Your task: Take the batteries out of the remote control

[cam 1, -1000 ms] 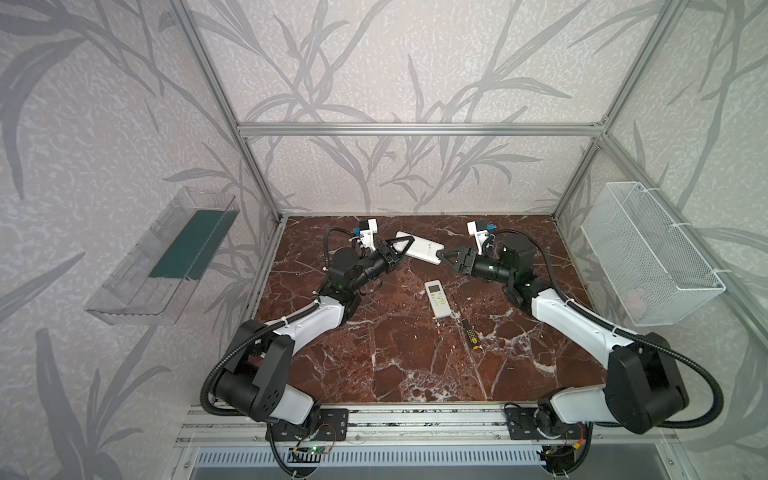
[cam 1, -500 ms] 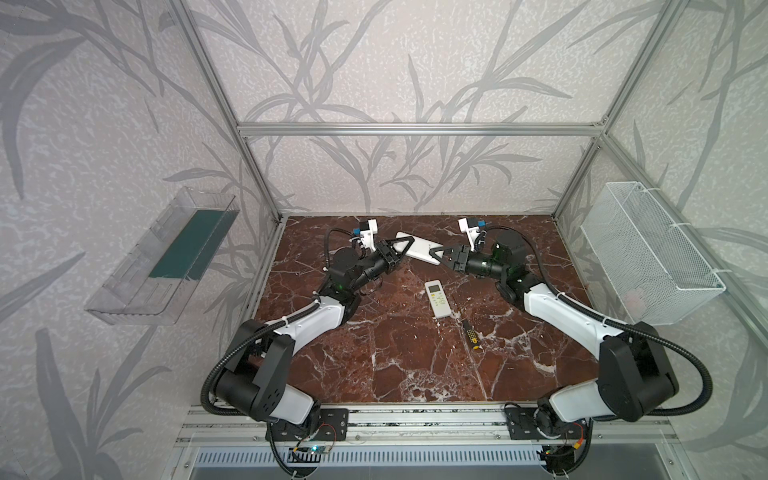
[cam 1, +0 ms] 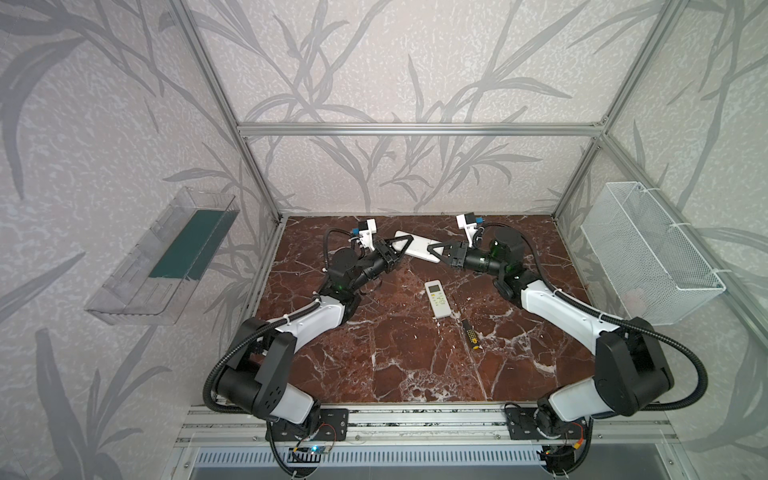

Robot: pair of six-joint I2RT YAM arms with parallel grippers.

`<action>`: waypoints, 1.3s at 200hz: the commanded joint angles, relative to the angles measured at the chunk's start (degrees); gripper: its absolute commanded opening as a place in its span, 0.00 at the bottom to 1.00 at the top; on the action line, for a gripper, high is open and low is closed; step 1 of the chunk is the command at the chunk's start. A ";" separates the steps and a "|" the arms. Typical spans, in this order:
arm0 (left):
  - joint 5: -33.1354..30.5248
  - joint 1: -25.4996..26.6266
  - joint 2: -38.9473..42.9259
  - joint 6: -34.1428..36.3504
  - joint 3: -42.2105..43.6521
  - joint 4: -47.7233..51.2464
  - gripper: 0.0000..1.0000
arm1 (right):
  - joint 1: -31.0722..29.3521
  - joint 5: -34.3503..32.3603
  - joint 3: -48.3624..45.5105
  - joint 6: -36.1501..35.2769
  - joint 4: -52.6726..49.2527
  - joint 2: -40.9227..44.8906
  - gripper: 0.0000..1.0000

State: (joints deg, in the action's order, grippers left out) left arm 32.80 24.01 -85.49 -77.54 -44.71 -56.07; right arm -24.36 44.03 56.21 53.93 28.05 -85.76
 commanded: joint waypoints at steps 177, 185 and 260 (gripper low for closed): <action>2.30 -0.46 3.85 -1.30 -0.38 -4.16 0.00 | 3.88 -1.84 -5.58 -6.56 -6.60 4.36 0.35; 2.32 -0.60 3.92 -1.32 -0.30 -4.14 0.00 | 4.04 -1.93 -5.72 -6.39 -6.52 4.45 0.35; 2.04 -1.16 4.91 -0.66 -0.11 -3.08 0.00 | 5.73 -2.10 -7.60 -6.20 -6.83 5.55 0.34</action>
State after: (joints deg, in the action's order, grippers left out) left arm 35.42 24.25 -84.79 -77.01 -44.16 -53.69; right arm -21.21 45.80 50.43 49.71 25.80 -80.62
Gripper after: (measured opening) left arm 0.180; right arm 0.338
